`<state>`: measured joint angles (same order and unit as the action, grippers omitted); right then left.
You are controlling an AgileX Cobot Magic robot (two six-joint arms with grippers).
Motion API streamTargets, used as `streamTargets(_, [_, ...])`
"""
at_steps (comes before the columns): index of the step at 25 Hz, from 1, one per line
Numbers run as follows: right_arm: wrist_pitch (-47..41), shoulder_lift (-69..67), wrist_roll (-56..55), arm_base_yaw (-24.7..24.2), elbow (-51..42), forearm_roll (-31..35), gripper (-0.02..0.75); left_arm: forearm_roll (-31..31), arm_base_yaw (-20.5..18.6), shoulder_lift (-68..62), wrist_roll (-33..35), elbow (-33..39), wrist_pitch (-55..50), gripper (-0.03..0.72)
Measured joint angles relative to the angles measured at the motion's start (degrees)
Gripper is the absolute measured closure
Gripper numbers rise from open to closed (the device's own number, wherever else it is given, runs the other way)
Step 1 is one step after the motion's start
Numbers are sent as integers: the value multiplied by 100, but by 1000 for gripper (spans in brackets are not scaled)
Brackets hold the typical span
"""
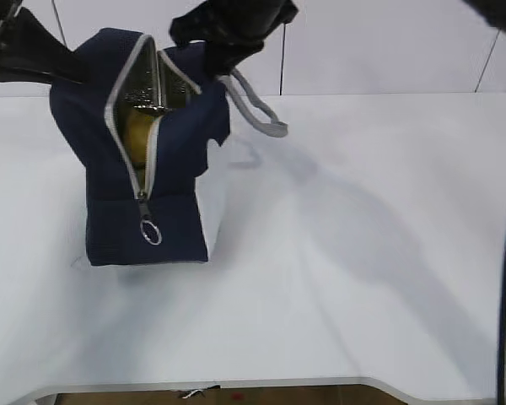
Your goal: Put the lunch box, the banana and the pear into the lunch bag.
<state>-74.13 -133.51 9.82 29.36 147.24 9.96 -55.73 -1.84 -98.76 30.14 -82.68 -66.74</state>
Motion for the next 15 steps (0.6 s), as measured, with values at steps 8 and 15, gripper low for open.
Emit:
streamTargets(8, [-5, 956, -117, -63, -1342, -1163, 720, -100, 1070, -132, 144, 10, 1000, 664])
streamTargets(15, [-5, 961, -289, -67, -1424, -1341, 720, -299, 1460, -578, 283, 10, 1387, 664])
